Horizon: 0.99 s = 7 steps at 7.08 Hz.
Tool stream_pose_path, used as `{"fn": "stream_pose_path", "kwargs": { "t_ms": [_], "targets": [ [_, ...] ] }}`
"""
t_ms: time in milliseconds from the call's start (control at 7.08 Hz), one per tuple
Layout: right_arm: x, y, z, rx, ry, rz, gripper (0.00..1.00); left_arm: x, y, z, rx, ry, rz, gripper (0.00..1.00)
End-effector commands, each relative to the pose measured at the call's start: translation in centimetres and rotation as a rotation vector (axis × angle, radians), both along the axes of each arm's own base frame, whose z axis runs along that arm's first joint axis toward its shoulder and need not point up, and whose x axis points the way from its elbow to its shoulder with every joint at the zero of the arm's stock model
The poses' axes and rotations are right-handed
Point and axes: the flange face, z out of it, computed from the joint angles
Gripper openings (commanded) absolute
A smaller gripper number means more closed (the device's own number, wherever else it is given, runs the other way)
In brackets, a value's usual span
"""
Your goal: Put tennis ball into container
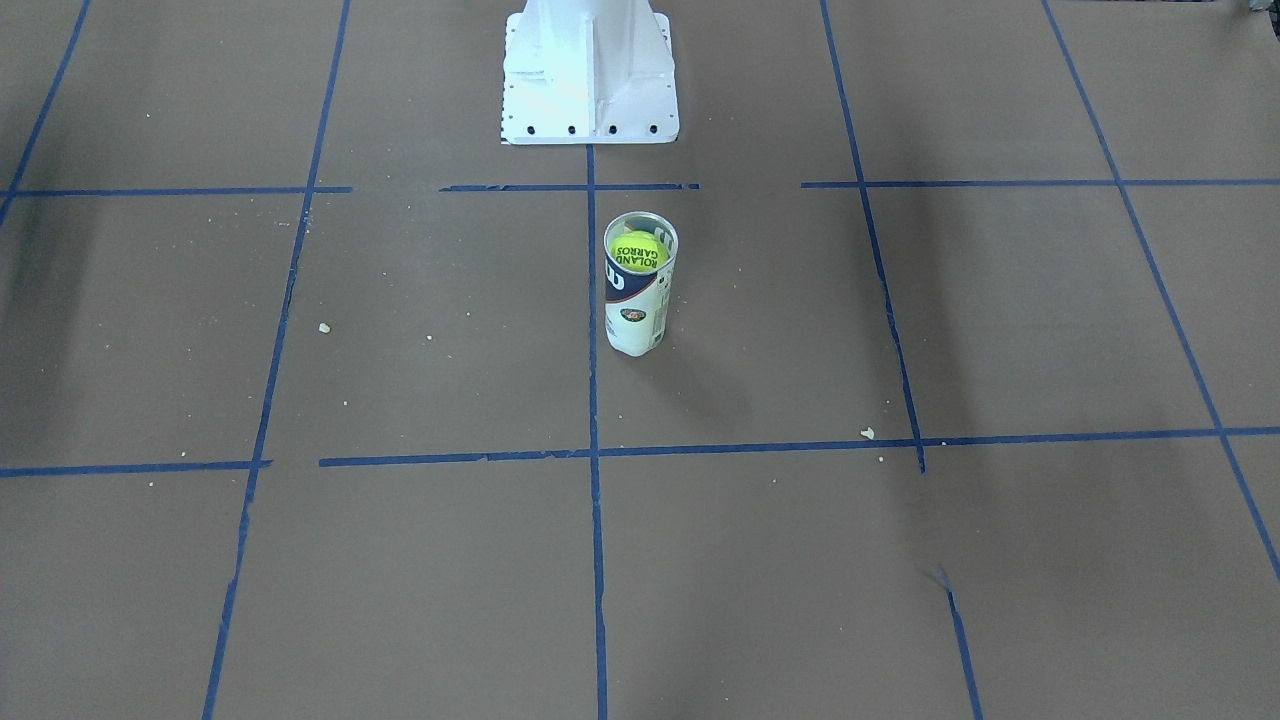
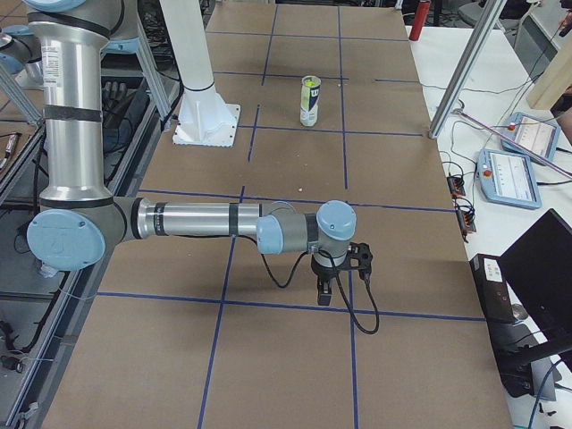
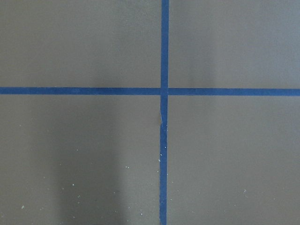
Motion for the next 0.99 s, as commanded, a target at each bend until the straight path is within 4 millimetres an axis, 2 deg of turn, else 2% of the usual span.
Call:
{"fn": "stream_pose_path", "kwargs": {
  "t_ms": [0, 283, 424, 848],
  "targets": [
    [0.0, 0.0, 0.0, 0.001, 0.0, 0.0, 1.0, 0.4, 1.1, 1.1, -0.026, 0.008, 0.007, 1.0],
    [0.0, 0.0, 0.0, 0.001, 0.0, 0.0, 1.0, 0.6, 1.5, 2.1, -0.037, 0.008, 0.012, 1.0],
    [0.0, 0.0, 0.0, 0.001, 0.0, 0.0, 1.0, 1.9, 0.9, 2.2, -0.044, -0.002, 0.045, 1.0],
    [0.0, 0.0, 0.0, 0.002, 0.0, 0.0, 1.0, 2.1, -0.6, 0.7, -0.008, 0.006, 0.049, 1.0]
  ]
}}
